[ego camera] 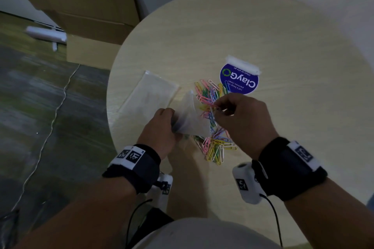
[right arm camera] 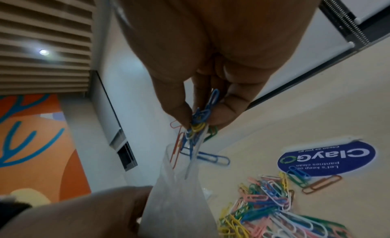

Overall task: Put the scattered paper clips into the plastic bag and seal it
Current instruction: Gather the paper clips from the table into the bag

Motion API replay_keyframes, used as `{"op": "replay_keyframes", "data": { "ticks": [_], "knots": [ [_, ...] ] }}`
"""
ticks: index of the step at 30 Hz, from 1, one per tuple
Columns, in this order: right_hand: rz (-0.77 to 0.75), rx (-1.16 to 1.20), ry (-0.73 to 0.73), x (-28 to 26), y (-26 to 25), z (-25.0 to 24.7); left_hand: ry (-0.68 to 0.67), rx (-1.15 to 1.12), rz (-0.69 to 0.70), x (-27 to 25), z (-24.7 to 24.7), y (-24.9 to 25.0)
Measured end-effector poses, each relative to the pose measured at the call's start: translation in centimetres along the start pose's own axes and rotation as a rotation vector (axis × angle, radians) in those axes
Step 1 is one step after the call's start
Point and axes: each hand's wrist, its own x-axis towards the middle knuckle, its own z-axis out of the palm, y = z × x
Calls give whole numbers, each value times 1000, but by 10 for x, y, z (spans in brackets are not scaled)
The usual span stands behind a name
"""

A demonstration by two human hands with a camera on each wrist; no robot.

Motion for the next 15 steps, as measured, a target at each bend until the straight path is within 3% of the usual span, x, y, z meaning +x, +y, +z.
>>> {"op": "replay_keyframes", "data": {
  "ticks": [11, 13, 15],
  "knots": [
    [-152, -146, -249, 18, -19, 23, 4, 4, 79, 3, 3, -10],
    [-162, -91, -302, 20, -22, 17, 3, 12, 93, 4, 3, -13],
    [-46, 149, -281, 21, -20, 12, 2, 8, 88, 5, 3, -14]
  ]
}}
